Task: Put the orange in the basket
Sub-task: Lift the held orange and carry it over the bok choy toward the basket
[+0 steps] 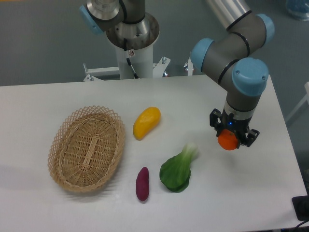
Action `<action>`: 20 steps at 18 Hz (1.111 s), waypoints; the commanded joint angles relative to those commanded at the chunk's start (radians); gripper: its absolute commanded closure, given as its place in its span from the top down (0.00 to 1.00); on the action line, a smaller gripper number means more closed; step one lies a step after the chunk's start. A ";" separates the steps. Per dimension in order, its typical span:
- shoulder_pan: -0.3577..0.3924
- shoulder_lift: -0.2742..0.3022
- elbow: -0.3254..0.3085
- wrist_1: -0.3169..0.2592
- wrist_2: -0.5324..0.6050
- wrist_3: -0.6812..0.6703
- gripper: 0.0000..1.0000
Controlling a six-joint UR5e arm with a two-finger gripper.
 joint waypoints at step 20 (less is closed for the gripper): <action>-0.152 -0.005 0.005 -0.005 0.002 -0.234 0.33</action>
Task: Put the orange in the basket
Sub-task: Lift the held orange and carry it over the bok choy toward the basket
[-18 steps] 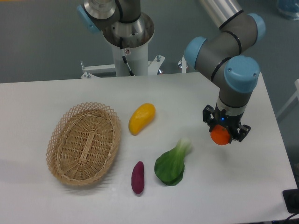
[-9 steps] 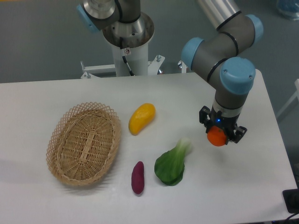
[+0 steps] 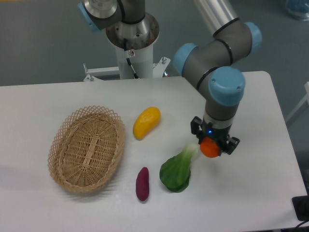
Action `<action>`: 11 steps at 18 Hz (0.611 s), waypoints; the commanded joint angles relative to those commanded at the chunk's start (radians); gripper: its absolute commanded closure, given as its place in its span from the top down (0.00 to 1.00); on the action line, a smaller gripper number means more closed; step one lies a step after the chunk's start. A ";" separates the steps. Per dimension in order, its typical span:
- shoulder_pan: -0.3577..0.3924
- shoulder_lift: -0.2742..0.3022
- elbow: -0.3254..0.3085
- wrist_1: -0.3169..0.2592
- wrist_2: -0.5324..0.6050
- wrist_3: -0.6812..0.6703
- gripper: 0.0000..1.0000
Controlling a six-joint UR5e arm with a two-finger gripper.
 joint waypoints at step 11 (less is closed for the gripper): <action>-0.196 -0.005 -0.001 0.023 0.026 -0.172 0.33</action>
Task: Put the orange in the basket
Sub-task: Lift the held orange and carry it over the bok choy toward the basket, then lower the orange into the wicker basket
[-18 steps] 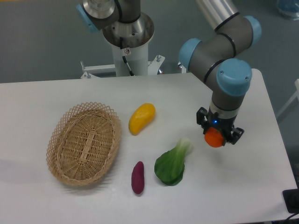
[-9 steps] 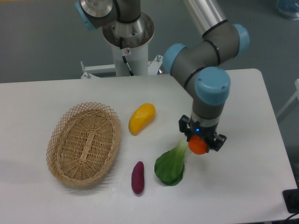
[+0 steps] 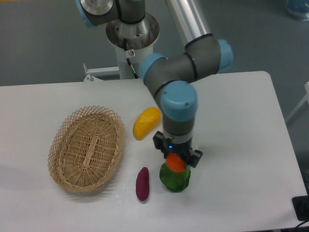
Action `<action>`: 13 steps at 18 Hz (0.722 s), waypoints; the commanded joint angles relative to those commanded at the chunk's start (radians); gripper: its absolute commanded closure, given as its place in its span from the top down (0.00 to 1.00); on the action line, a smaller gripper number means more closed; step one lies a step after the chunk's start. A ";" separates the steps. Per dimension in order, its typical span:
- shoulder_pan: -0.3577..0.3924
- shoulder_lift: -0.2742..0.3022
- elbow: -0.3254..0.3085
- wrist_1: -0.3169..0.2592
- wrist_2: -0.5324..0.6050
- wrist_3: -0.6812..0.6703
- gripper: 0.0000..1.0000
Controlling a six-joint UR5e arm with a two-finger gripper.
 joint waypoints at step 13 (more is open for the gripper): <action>-0.238 0.022 -0.087 0.106 -0.002 -0.118 0.34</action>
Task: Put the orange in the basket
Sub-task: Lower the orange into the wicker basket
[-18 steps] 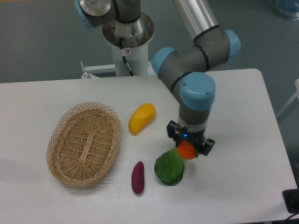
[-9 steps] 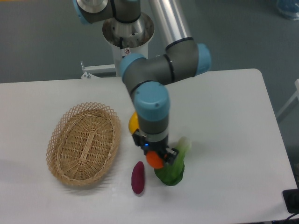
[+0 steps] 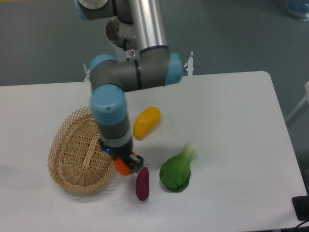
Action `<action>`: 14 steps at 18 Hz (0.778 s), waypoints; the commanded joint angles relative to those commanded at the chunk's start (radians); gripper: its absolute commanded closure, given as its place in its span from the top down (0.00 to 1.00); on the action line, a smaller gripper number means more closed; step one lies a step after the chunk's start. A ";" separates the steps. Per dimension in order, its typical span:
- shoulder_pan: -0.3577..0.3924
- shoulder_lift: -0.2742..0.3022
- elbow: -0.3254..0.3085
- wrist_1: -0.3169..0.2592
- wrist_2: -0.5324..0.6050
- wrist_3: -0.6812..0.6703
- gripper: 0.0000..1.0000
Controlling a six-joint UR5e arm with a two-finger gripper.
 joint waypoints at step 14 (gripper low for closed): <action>-0.058 -0.026 -0.092 0.074 -0.006 0.017 1.00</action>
